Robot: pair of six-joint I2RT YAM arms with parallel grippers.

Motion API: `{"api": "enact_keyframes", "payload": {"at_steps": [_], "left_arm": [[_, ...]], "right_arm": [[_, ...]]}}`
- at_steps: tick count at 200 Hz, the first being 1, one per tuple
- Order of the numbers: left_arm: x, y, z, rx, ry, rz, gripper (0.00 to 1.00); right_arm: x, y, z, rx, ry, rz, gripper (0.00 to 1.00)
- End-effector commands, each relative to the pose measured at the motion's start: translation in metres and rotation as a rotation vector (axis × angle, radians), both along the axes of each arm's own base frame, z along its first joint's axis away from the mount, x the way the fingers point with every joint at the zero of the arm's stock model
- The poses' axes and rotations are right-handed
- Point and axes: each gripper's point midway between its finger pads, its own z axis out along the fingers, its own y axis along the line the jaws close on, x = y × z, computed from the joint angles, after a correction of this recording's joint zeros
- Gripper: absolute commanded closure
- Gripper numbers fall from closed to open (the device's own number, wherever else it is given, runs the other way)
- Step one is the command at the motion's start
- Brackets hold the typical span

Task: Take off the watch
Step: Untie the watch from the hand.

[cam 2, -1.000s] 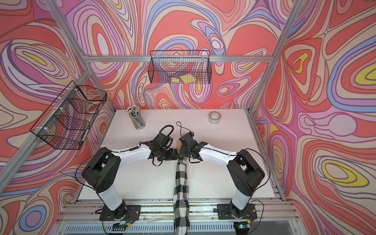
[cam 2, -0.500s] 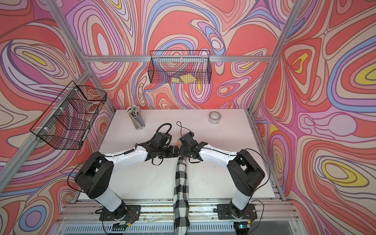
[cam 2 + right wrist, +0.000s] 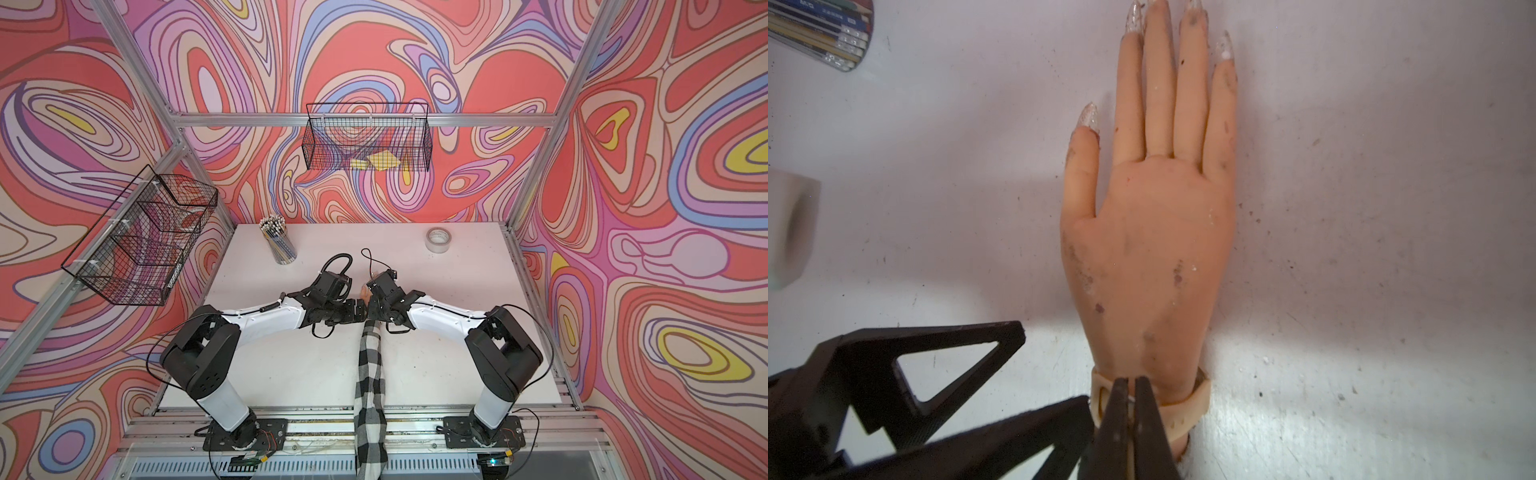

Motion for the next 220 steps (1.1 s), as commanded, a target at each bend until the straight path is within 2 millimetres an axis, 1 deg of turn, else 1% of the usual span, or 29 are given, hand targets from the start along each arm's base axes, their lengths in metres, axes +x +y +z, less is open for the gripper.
{"api": "enact_keyframes", "payload": {"at_steps": [1,18,58,94,119,145,154,176,184,198,220], "left_arm": [[-0.001,-0.001,-0.009,0.007,0.012,0.001,0.11],[-0.003,0.000,-0.013,0.016,0.022,0.000,0.11],[-0.005,0.001,-0.018,0.036,0.030,-0.012,0.11],[-0.009,-0.002,-0.022,0.056,0.047,-0.036,0.11],[-0.011,-0.003,-0.026,0.066,0.057,-0.039,0.11],[-0.012,0.002,-0.033,0.098,0.079,-0.028,0.12],[-0.013,0.004,-0.035,0.117,0.090,-0.023,0.12],[-0.013,0.007,-0.041,0.145,0.110,-0.019,0.13],[-0.016,0.010,-0.045,0.165,0.133,-0.018,0.14],[-0.017,0.010,-0.048,0.173,0.149,-0.024,0.15],[-0.016,0.007,-0.050,0.168,0.156,-0.025,0.16]], "right_arm": [[0.005,0.000,0.014,0.030,-0.035,-0.019,1.00],[0.005,0.000,0.015,0.032,-0.037,-0.019,1.00],[0.007,0.002,0.015,0.035,-0.037,-0.015,1.00],[0.007,0.005,0.013,0.045,-0.026,-0.006,1.00],[0.008,0.003,0.013,0.053,-0.022,-0.015,1.00],[0.008,-0.002,0.012,0.059,-0.014,-0.023,1.00],[0.007,-0.006,0.012,0.055,-0.011,-0.027,1.00],[-0.001,-0.025,0.004,0.026,0.008,-0.055,1.00],[-0.005,-0.034,-0.002,0.001,0.017,-0.069,1.00],[-0.013,-0.049,-0.013,-0.033,0.045,-0.099,1.00],[-0.025,-0.066,-0.033,-0.084,0.090,-0.137,1.00]]}}
